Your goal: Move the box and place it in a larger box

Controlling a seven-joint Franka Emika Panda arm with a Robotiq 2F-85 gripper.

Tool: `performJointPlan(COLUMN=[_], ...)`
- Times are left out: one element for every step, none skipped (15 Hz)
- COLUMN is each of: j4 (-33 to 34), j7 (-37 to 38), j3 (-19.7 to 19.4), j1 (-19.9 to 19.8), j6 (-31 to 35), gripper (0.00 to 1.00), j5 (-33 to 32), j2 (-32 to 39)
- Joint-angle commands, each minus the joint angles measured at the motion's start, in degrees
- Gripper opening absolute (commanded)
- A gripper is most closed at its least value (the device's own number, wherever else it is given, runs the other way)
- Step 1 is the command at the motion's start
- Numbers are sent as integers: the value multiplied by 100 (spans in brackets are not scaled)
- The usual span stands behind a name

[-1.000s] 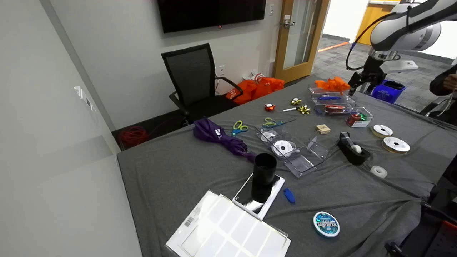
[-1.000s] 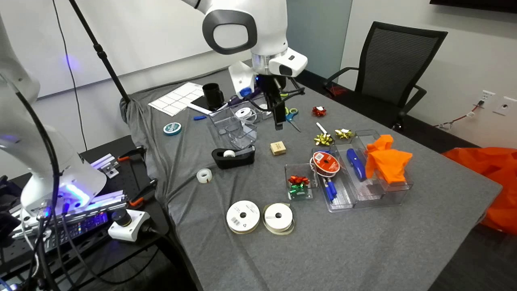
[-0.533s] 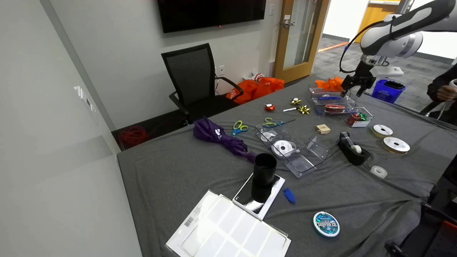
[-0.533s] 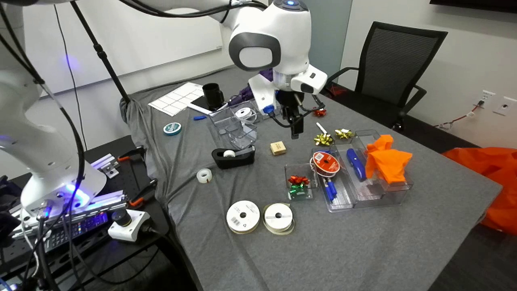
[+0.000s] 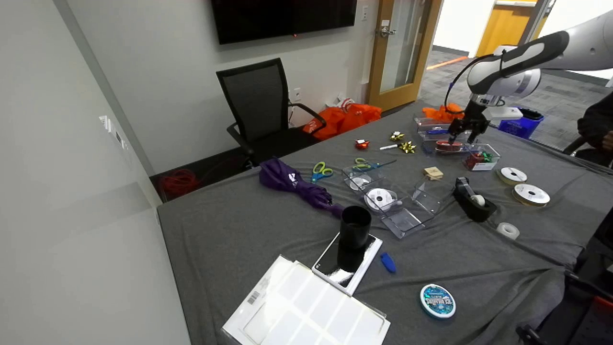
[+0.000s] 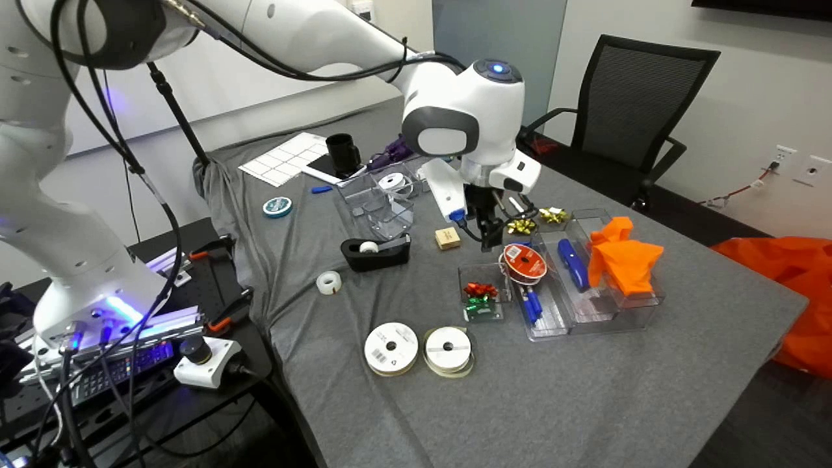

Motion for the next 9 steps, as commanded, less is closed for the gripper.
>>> performJointPlan(j4=[345,369,388,410,424,446,464,483,498], j7=[-190,-196,-187,-179,-172,-170,-158,-163,-160], j3=[120,116,108,109,106,113,114,120,120], j1=[-221,-242,-259,-280,-294,-313,-320,-331,-333], j6=[-29,-16,-2,15,7,17,25,21,12], gripper=[100,100,100,100,100,100,100,75,74], j5=[-92,-103,-114,-114,-125,-119,-120,-119,-124], j2=[432,501,559,593,625,652,671,689,693])
